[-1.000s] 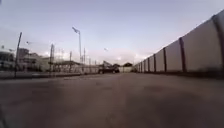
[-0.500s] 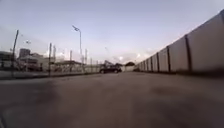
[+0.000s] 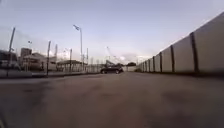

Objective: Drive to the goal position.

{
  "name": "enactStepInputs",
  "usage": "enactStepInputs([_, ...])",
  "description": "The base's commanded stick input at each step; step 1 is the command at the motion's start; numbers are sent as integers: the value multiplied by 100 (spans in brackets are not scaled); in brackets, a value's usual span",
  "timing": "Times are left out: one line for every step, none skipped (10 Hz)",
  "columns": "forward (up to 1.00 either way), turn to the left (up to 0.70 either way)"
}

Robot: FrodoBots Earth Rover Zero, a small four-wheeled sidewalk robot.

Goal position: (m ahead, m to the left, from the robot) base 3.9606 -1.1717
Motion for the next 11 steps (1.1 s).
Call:
enactStepInputs([100, 0])
enactStepInputs([100, 0])
enactStepInputs([100, 0])
enactStepInputs([100, 0])
enactStepInputs([100, 0])
enactStepInputs([100, 0])
enactStepInputs([100, 0])
enactStepInputs([99, 0])
enactStepInputs([97, 0])
enactStepInputs([97, 0])
enactStepInputs([97, 0])
